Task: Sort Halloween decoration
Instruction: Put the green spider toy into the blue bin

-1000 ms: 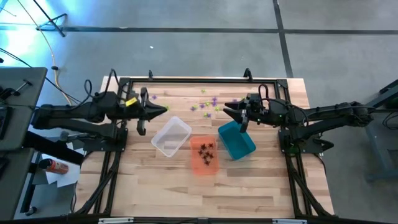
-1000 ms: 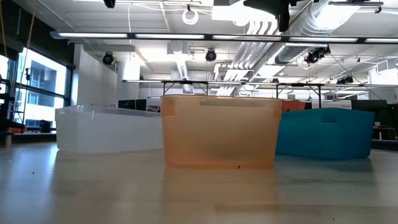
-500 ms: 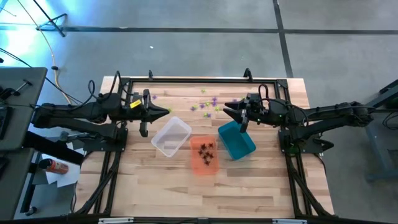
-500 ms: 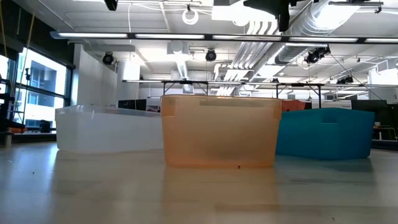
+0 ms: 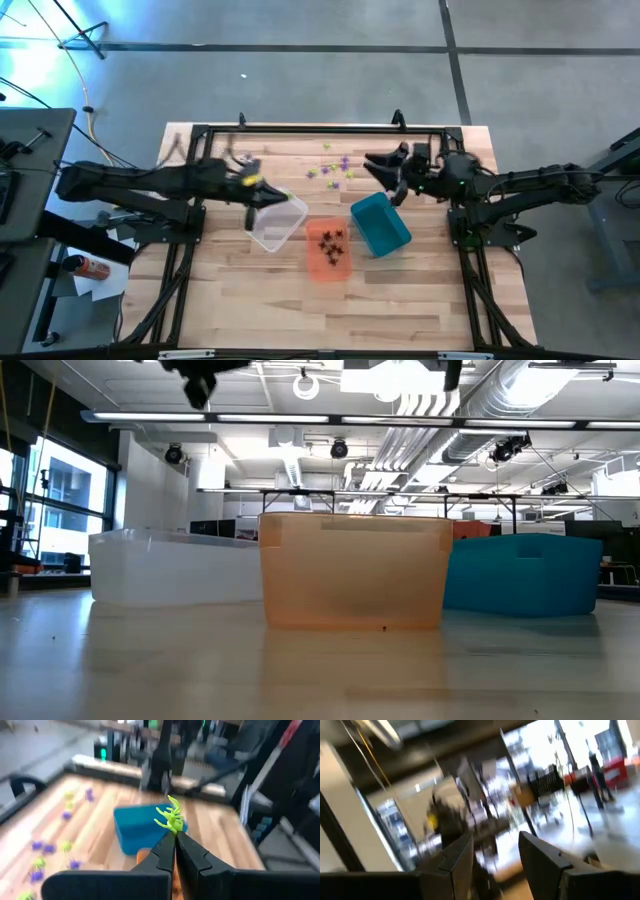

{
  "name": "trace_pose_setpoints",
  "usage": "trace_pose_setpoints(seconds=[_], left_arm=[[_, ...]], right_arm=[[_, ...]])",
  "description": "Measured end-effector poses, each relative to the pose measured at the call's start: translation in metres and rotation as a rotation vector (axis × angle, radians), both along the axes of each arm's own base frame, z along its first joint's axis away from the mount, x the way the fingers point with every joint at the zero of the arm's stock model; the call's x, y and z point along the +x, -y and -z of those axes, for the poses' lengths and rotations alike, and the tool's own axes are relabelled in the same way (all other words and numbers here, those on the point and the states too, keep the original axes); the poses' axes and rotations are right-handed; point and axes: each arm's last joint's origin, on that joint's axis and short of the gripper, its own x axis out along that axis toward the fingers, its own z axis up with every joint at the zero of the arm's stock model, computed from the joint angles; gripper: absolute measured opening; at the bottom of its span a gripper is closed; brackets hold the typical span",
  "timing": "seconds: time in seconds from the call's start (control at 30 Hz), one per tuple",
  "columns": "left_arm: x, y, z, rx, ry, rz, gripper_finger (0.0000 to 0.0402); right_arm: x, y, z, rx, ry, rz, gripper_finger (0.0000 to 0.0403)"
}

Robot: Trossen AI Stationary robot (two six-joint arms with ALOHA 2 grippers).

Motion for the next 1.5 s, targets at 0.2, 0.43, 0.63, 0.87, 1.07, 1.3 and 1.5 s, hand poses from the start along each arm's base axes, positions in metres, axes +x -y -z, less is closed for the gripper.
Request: trace_pose_setpoints(seconds=[0.2,0.43,0.63,0.87,1.07,1.3,1.5], left_arm=[[0.069,-0.004,0.014,0.079,-0.139,0.033,0.0],[0.154,-0.013,0.05,0.14,-0.276,0.045,0.0],[0.208,-0.023,0.081,0.149,-0.302,0.035,0.0],[0.242,-0.028,0.111,0.153,-0.284,0.026,0.0],[0.249,-0.028,0.139,0.112,-0.345,0.015,0.0],[0.25,-0.028,0.149,0.078,-0.372,-0.001,0.0023],[0.248,-0.028,0.145,0.042,-0.39,-0.012,0.0112]], right_arm=[[-0.006,0.005,-0.015,-0.074,0.135,0.05,0.0154],[-0.006,0.01,-0.015,-0.051,0.141,0.063,0.0154],[-0.007,0.011,-0.016,-0.051,0.163,0.068,0.0154],[-0.007,0.011,-0.017,-0.051,0.171,0.071,0.0154],[-0.007,0.011,-0.017,-0.05,0.166,0.071,0.0154],[-0.007,0.011,-0.016,-0.066,0.157,0.077,0.0154],[-0.007,0.011,-0.016,-0.081,0.15,0.083,0.0154]])
